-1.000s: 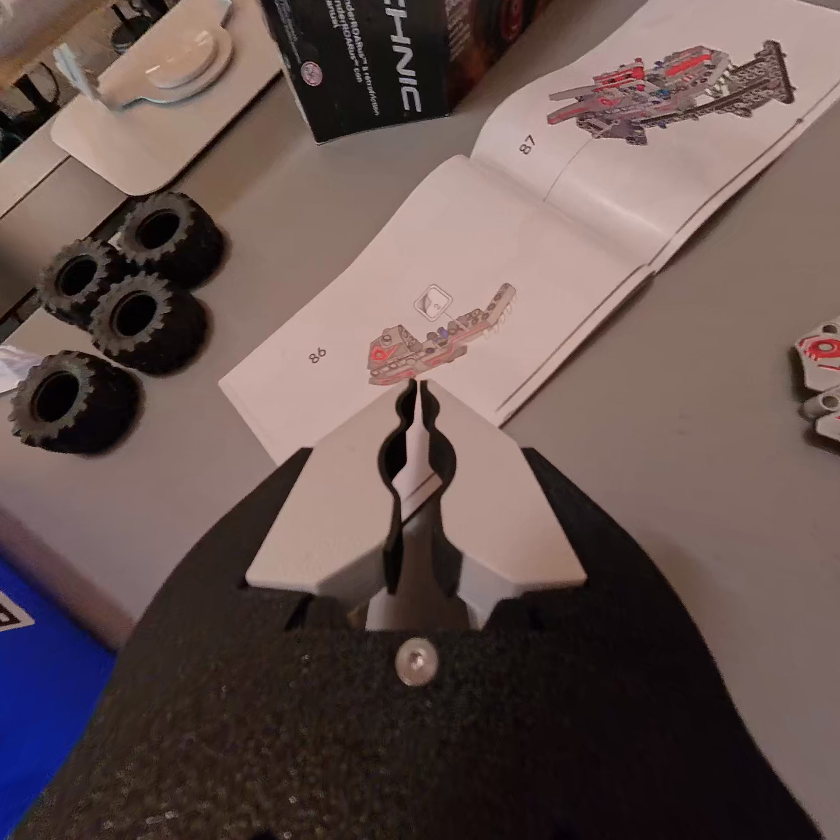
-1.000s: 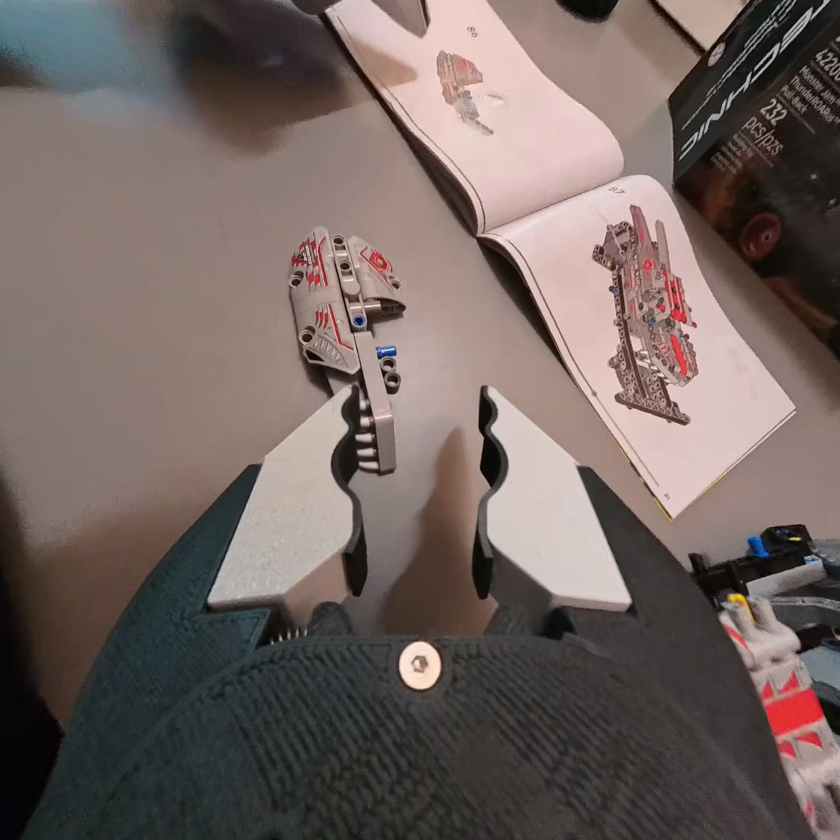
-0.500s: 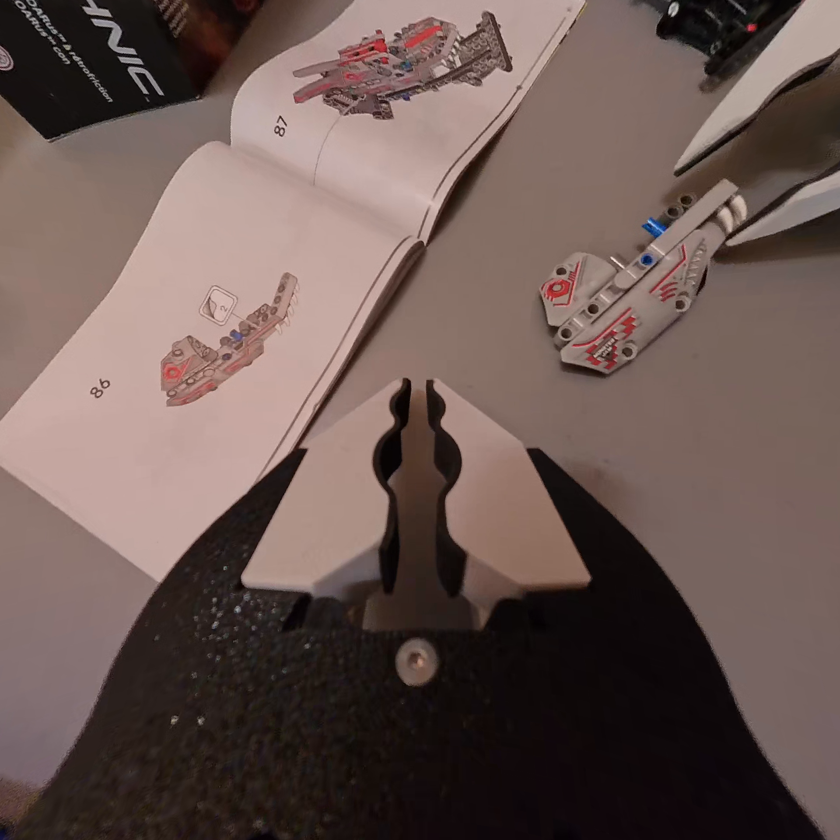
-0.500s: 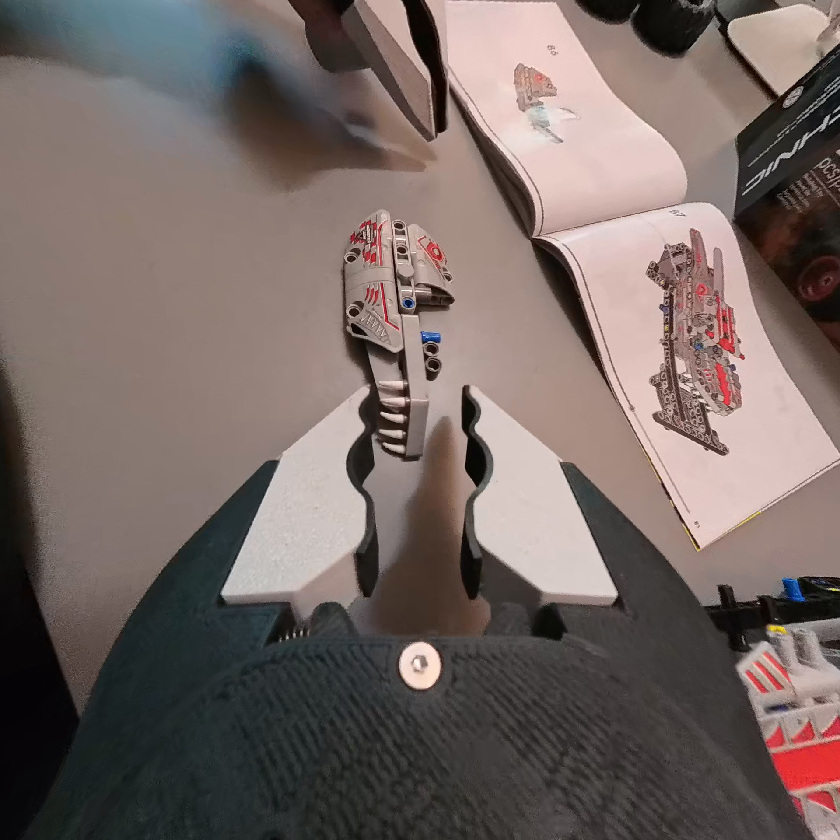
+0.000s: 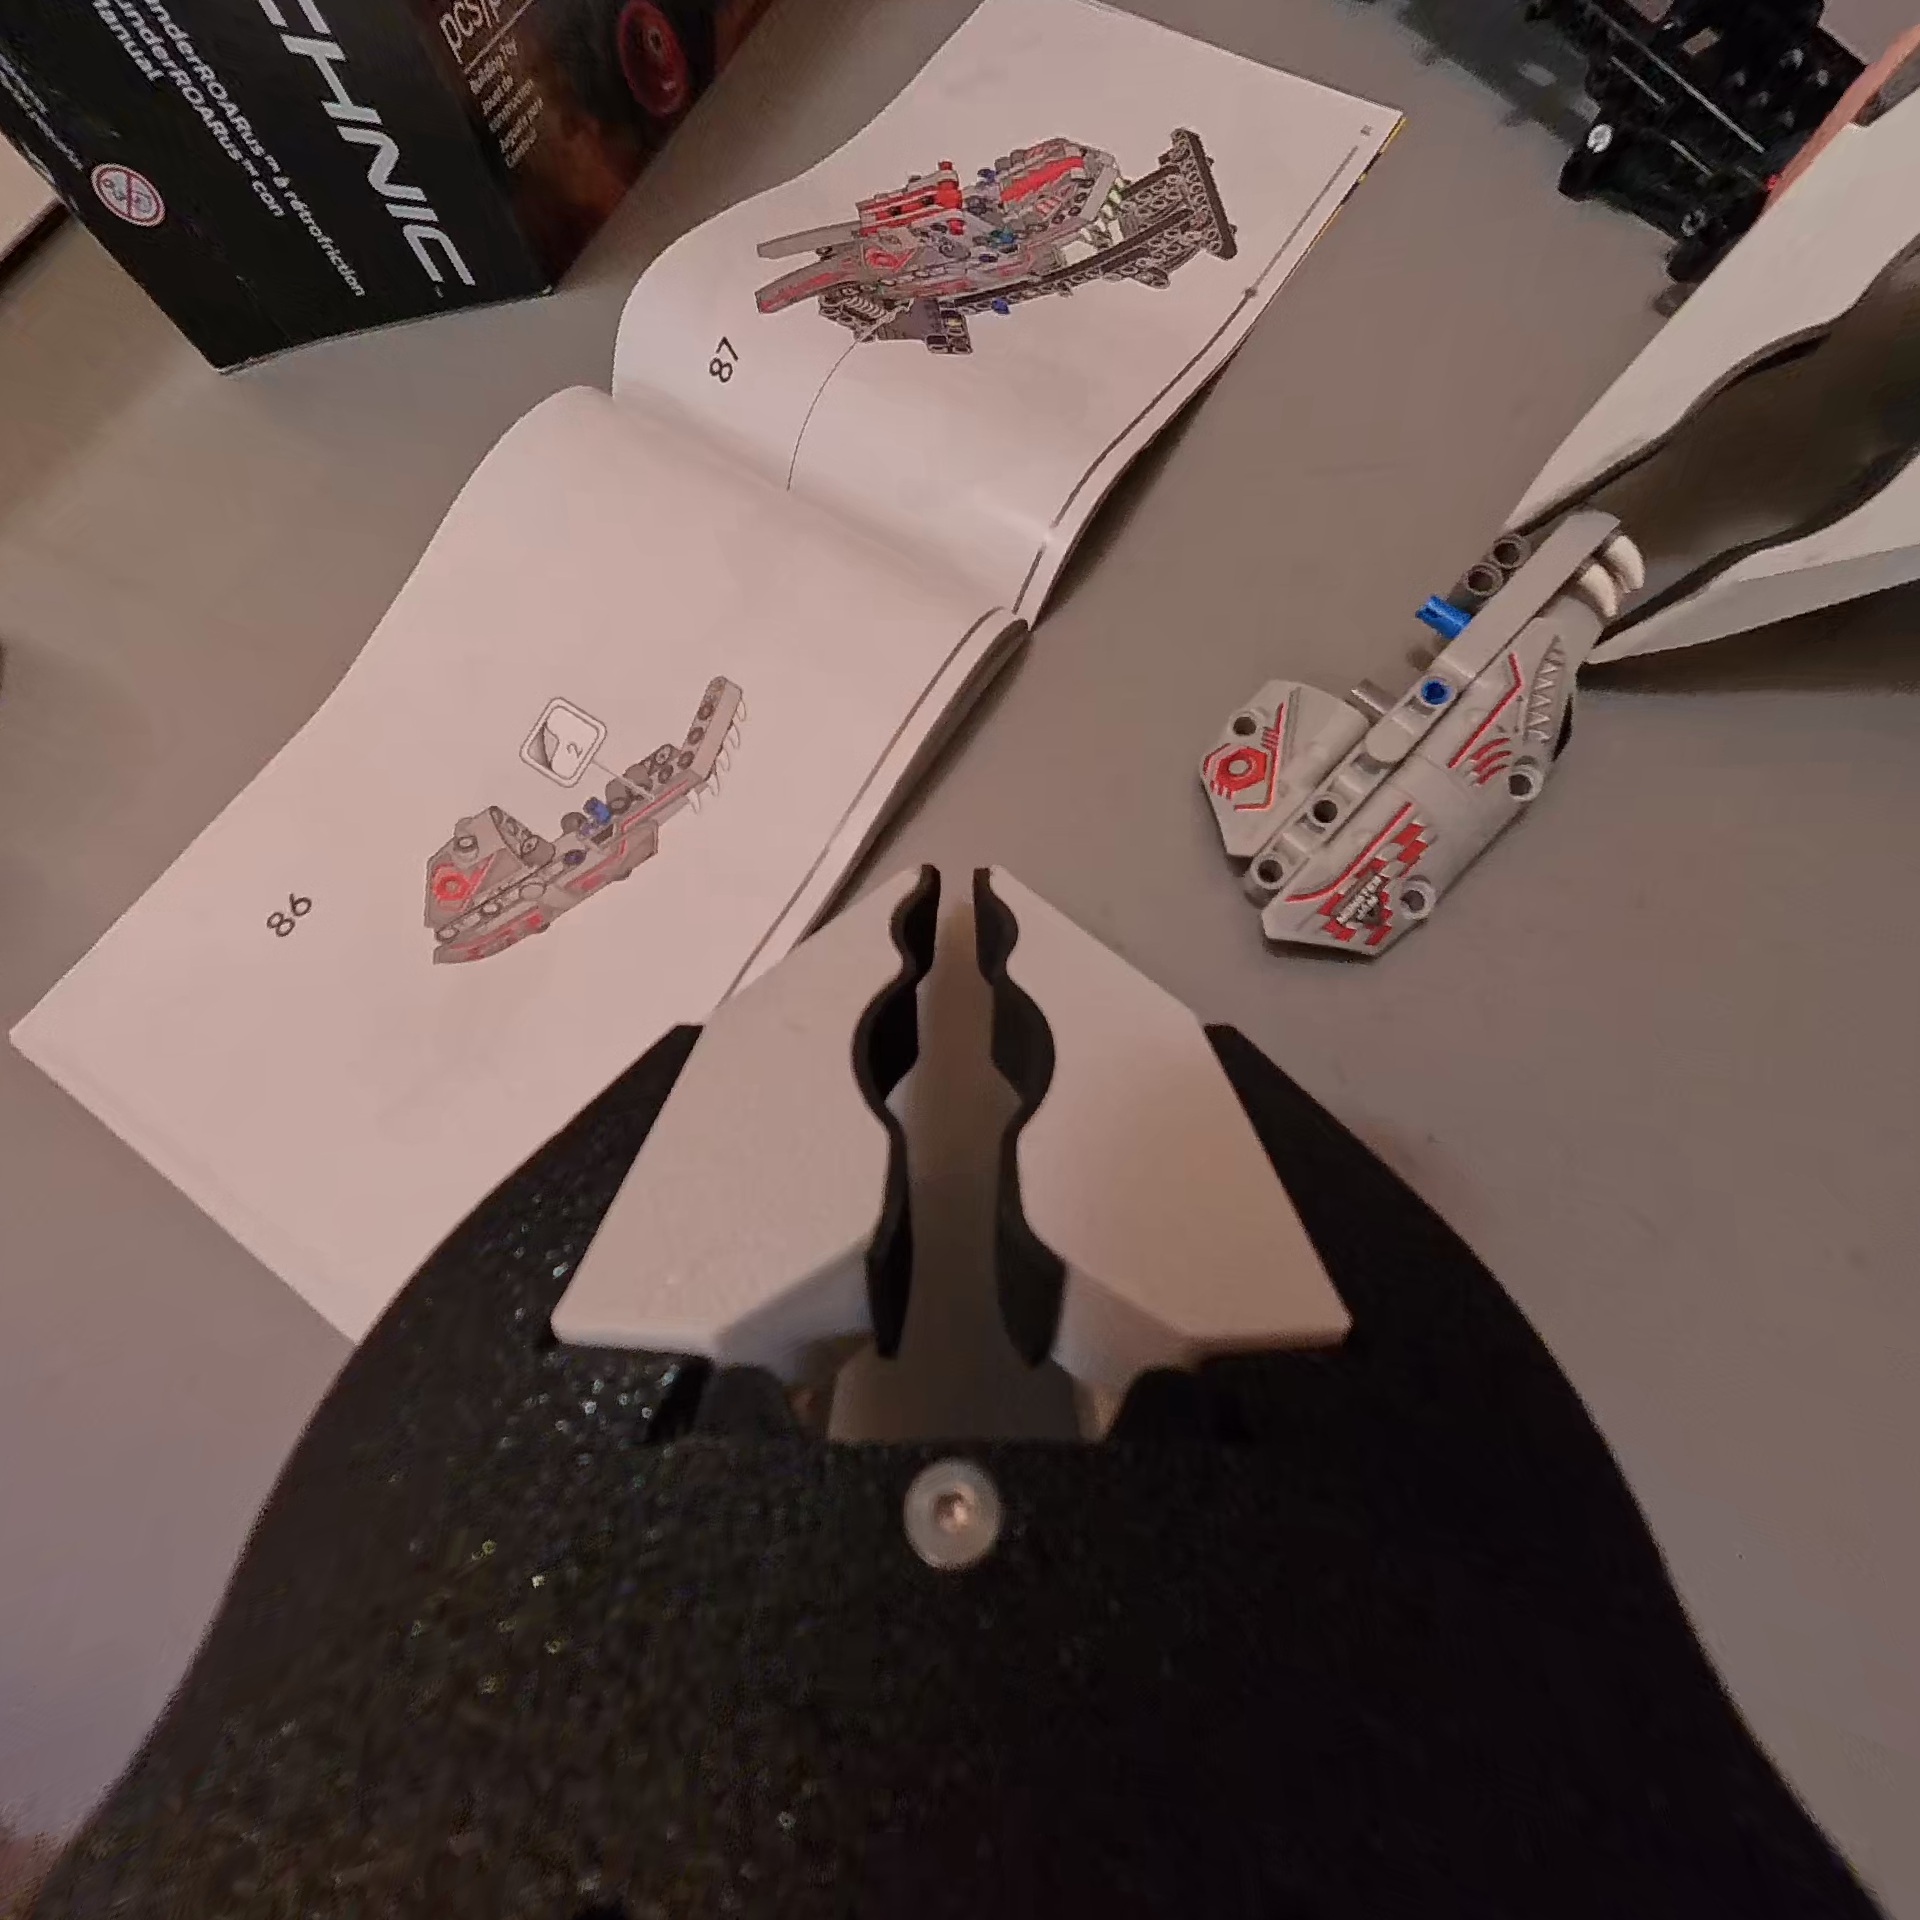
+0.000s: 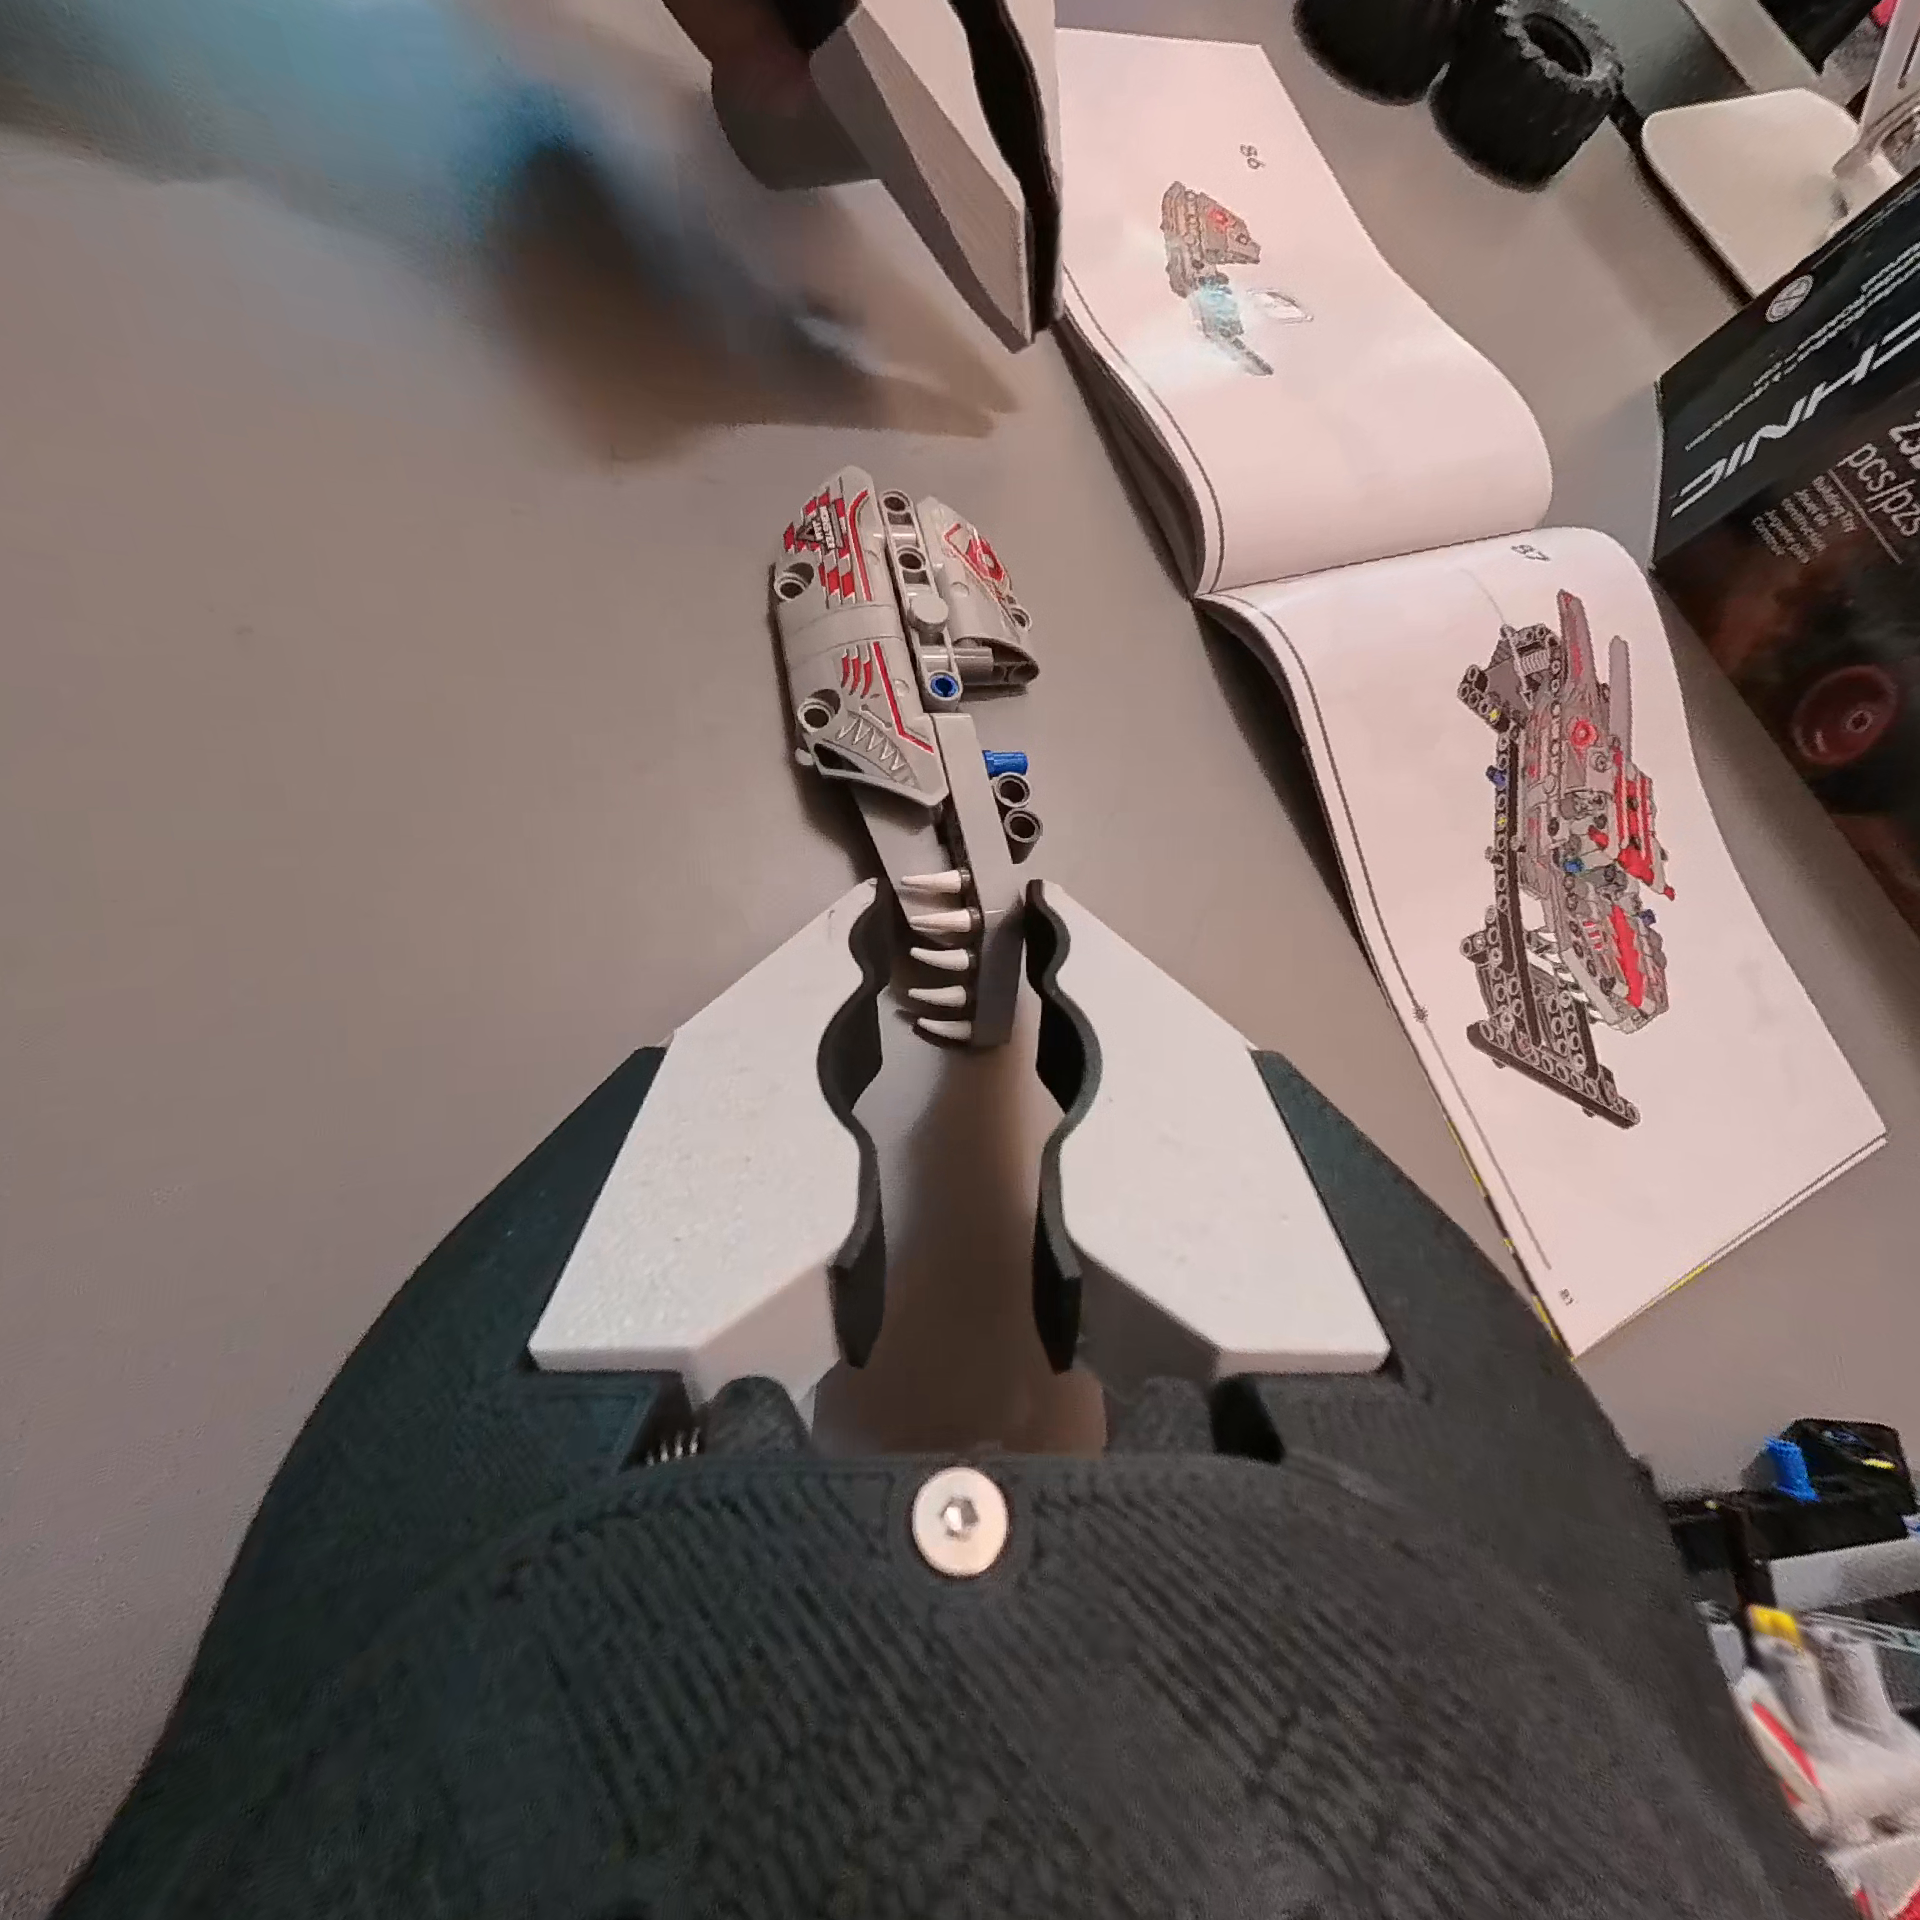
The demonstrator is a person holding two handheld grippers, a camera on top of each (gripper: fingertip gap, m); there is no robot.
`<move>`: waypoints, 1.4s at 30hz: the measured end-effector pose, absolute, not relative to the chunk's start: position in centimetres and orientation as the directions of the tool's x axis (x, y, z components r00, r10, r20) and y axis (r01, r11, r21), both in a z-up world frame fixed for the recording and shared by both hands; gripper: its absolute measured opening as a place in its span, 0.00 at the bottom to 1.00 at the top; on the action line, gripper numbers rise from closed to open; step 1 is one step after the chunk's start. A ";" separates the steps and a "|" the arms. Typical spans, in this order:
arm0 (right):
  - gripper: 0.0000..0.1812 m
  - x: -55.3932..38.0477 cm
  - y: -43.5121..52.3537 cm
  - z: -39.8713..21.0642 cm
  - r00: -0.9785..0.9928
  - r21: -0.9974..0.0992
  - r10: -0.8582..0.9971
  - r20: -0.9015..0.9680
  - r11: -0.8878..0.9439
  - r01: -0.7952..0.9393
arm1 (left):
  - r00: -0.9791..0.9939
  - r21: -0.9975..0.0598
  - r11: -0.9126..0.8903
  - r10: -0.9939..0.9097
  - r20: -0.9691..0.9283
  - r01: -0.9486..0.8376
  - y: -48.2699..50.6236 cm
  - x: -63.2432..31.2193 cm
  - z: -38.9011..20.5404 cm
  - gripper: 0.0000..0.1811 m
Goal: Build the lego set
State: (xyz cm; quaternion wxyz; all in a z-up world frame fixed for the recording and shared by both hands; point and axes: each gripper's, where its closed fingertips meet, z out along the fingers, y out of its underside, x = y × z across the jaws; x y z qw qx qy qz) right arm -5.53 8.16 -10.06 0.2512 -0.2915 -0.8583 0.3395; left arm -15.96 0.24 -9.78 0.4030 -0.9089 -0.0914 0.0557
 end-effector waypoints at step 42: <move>0.21 -8.7 8.6 1.2 -0.489 -0.939 0.836 0.248 0.333 0.092 | 0.886 -0.777 -0.514 0.067 -0.459 -0.364 17.0 -26.8 5.0 0.37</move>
